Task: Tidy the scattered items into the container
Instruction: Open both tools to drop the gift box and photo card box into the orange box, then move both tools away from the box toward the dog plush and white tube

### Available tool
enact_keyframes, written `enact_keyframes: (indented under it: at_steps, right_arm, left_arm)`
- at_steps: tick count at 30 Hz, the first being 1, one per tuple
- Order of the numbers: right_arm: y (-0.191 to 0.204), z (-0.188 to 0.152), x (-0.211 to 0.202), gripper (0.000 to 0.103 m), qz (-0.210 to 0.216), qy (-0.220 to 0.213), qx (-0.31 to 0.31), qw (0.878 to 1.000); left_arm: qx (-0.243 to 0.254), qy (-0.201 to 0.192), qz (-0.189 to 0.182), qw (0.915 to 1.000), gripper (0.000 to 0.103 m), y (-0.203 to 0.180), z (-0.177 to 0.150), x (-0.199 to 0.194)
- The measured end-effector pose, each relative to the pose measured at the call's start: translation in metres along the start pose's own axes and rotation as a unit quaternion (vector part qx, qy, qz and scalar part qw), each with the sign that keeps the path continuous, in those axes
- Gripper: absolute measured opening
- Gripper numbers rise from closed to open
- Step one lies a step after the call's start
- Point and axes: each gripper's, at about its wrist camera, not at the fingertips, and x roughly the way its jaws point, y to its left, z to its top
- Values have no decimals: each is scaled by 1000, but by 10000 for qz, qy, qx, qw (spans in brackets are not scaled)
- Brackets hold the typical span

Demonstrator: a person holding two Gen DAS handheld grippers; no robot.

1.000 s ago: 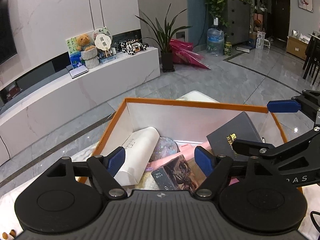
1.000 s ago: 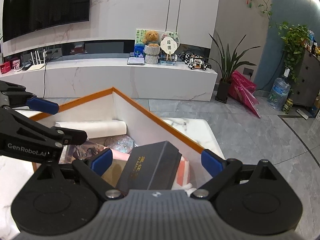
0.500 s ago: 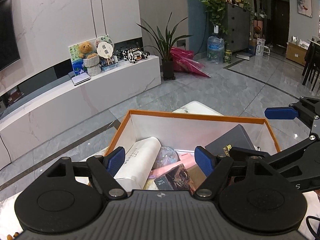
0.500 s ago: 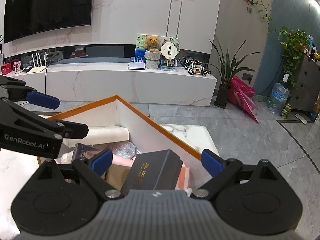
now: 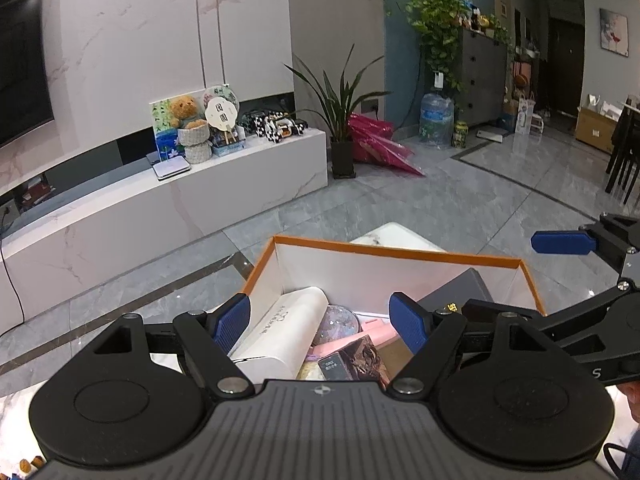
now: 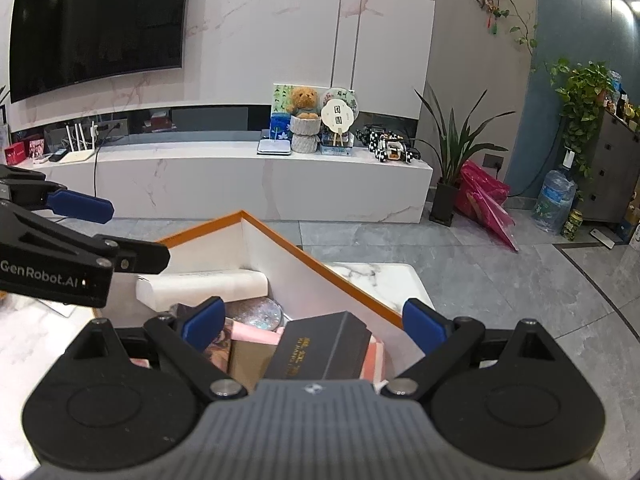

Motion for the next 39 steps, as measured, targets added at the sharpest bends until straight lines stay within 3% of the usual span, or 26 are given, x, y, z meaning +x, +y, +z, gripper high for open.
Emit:
enact_keyframes:
  at_steps: [18,39]
  right_arm:
    - [46,10,-46,96,240,-270,3,9993]
    - [143,-5,-63,96,830,-329,-256,9957]
  left_arm:
    - [-385,-360,330,9981,90,50,-16,-77]
    - [-1114,-279,892,9894,91,135,-98,-138]
